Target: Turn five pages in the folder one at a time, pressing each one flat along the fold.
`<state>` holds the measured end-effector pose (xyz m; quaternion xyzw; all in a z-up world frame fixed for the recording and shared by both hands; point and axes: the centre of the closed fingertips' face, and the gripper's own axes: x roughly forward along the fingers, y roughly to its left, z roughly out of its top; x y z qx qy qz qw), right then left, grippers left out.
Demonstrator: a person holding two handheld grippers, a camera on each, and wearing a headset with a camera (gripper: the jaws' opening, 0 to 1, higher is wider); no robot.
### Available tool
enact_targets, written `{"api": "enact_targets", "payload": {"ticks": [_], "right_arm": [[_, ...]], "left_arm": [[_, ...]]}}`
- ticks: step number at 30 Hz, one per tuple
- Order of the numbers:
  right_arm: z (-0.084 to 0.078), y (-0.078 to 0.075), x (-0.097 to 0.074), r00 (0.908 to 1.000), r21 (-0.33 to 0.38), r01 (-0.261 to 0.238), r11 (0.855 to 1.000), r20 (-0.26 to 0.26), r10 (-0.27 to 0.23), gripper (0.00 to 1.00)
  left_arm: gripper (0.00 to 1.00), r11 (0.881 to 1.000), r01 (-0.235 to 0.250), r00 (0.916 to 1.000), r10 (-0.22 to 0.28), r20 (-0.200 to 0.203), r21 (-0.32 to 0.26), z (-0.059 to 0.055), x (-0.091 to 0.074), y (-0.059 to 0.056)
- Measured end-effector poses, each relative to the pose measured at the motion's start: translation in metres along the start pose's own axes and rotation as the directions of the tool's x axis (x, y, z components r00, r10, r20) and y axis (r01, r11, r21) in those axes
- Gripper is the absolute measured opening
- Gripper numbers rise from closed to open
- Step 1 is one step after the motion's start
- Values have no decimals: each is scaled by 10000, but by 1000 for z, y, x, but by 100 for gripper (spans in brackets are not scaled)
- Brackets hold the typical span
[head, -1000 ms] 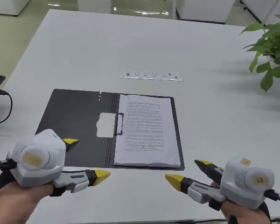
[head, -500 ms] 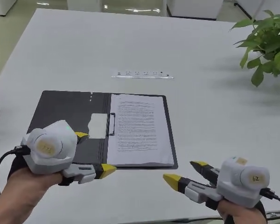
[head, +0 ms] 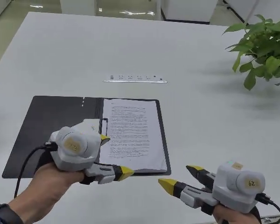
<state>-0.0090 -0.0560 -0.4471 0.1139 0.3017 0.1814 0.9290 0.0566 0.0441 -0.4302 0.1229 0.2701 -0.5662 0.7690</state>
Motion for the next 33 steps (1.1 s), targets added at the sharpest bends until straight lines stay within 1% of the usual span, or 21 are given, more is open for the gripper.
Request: {"api": "enact_targets", "payload": {"ticks": [5,7,10,11,12,14,16,20,23,24,26,28,30,32,33], "right_arm": [[-3,-2,-1,9999,-51,1,10000,-123,-2,65],[-2,-4,-2,9999,-30,10,10000,-107,-10,64],[-1,-7,-4,10000,36,18,10000,-43,-18,64],[-2,-8,-4,10000,86,34,10000,-37,-34,64],[-3,-8,-3,10000,134,33,9999,-28,-32,64],[-4,-10,-3,10000,208,38,9998,-33,-37,64],[-5,-10,-3,10000,260,43,9997,-41,-42,63],[-6,-12,-3,10000,300,1,9995,-98,2,63],[-7,-16,-5,10000,359,21,9994,-95,-18,63],[-7,-18,-5,10000,412,24,9991,-81,-21,63],[-7,-20,-6,10000,469,37,9989,-82,-34,62],[-7,-23,-6,9999,492,60,9988,-85,-56,62],[-7,-24,-6,9999,539,62,9985,-100,-57,62],[-8,-25,-5,9999,556,51,9984,-138,-43,62],[-8,-25,-5,9999,553,49,9985,-155,-40,62]], "left_arm": [[66,9996,280,9996,-280,85,-37,8,20,-6],[66,9991,381,9991,-378,180,-169,10,28,-7],[66,9986,450,9987,-443,237,-273,12,38,-8],[66,9985,395,9991,-388,177,-373,11,42,-7],[66,9982,294,9994,-284,198,-519,13,46,-6],[66,9975,244,9993,-224,313,-666,16,51,-6],[66,9968,141,9993,-114,342,-789,16,59,-4],[66,9947,-3,9996,32,285,-1024,15,72,-4],[66,9944,-159,9998,174,134,-1041,12,83,-2],[67,9938,-209,9998,212,13,-1093,9,87,-1],[68,9954,-362,9990,336,-310,-890,2,94,0],[67,9955,-367,9985,330,-426,-877,-2,100,0],[67,9953,-369,9974,311,-647,-896,-9,107,1],[67,9932,-531,9963,457,-721,-1039,-11,113,4],[66,9912,-710,9954,632,-718,-1115,-12,117,7]]}}
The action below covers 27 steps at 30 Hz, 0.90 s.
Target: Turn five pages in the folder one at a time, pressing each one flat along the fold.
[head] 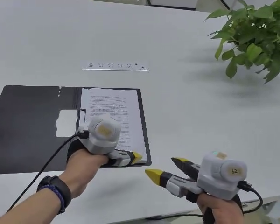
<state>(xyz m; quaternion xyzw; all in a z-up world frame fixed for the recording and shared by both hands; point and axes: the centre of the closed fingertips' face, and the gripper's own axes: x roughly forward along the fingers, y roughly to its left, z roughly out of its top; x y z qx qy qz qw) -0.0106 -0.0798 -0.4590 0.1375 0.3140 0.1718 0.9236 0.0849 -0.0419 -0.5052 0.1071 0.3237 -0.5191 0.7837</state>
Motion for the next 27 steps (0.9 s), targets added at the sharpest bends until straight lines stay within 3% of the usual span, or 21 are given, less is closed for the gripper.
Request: {"api": "enact_targets", "payload": {"ticks": [3,13,17,20,27], "right_arm": [[-2,0,2,9999,21,-48,10000,-104,49,61],[-6,-3,3,9996,139,-80,9999,-274,84,61],[-7,-5,2,9997,286,-26,9996,-255,34,61],[-8,-7,2,9996,334,19,9994,-275,-10,60],[-9,-5,3,9996,385,-13,9993,-298,24,60]], "left_arm": [[63,9987,-492,9988,493,-33,99,-1,6,7],[65,9983,-575,9978,576,-332,41,-12,24,4],[66,9949,-1004,9934,1001,-552,-31,-21,31,6],[67,9917,-1263,9899,1276,-623,245,-24,32,6],[60,9894,-1435,9873,1448,-653,235,-26,32,13]]}}
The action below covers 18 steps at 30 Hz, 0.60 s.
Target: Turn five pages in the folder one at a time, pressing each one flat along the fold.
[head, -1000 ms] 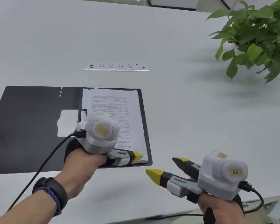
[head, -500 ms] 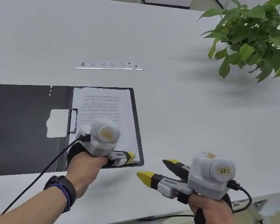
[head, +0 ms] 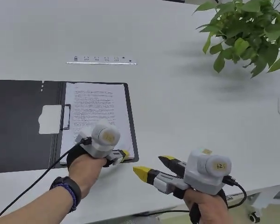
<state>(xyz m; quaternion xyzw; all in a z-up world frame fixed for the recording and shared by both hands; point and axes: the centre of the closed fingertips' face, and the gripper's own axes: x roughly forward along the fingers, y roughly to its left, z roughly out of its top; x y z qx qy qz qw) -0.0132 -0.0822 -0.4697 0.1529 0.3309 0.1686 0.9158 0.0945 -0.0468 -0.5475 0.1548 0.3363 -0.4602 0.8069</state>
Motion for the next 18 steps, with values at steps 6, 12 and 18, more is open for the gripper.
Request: {"api": "enact_targets", "payload": {"ticks": [6,12,18], "right_arm": [[-3,1,4,9999,-4,-86,10000,-103,85,60],[1,1,10,9997,-42,-224,9997,-96,224,59],[6,0,23,9992,-183,-378,9991,-161,375,58]], "left_arm": [[58,9991,-112,9999,110,50,400,-2,0,1],[52,9998,33,9999,-35,137,181,-2,-2,7],[43,9995,113,9994,-103,345,-299,-2,-5,13]]}}
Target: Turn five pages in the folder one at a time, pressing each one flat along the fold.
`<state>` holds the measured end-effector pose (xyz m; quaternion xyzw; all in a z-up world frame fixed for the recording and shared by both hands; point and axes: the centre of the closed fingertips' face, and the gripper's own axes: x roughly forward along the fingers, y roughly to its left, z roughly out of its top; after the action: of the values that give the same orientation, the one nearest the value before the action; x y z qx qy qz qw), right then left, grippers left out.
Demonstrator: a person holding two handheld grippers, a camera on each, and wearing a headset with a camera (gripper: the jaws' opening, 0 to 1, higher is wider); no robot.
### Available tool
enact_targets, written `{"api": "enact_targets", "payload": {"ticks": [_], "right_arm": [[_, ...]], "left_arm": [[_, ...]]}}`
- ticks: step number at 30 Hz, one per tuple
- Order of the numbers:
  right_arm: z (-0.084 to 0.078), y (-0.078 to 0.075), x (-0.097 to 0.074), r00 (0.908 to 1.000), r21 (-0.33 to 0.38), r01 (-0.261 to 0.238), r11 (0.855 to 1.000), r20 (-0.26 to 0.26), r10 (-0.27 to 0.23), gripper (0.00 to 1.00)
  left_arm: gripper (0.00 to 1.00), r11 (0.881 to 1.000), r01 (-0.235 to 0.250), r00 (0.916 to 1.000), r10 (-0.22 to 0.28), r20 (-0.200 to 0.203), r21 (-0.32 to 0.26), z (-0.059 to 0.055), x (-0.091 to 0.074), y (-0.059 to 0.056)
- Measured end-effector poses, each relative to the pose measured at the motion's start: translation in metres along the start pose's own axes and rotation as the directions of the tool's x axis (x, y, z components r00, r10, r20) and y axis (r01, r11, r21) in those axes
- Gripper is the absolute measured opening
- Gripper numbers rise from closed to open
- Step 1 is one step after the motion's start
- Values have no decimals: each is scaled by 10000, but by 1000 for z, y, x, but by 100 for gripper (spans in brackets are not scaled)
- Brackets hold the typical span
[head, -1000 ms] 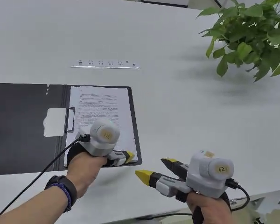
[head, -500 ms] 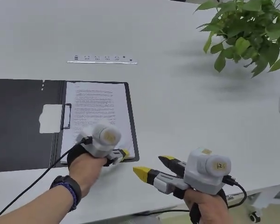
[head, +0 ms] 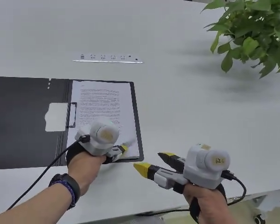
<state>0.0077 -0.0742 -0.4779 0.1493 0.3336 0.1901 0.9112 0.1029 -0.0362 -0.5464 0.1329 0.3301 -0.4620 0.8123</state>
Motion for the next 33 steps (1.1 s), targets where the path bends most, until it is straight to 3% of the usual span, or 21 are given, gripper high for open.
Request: {"api": "enact_targets", "payload": {"ticks": [6,13,20,33], "right_arm": [[9,-3,19,9998,-277,-197,9994,-104,194,57],[19,-11,46,9991,293,-407,9987,115,404,54],[35,-16,66,9976,851,-524,9950,485,484,54],[39,-21,97,9954,1729,-804,9817,654,700,51]], "left_arm": [[38,9992,103,9998,-97,156,-390,0,-3,3],[35,9962,219,9991,-188,383,-844,-1,-5,4],[32,9851,366,9971,-247,720,-1682,-2,-10,7],[32,9857,420,9974,-319,639,-1633,-7,-16,7]]}}
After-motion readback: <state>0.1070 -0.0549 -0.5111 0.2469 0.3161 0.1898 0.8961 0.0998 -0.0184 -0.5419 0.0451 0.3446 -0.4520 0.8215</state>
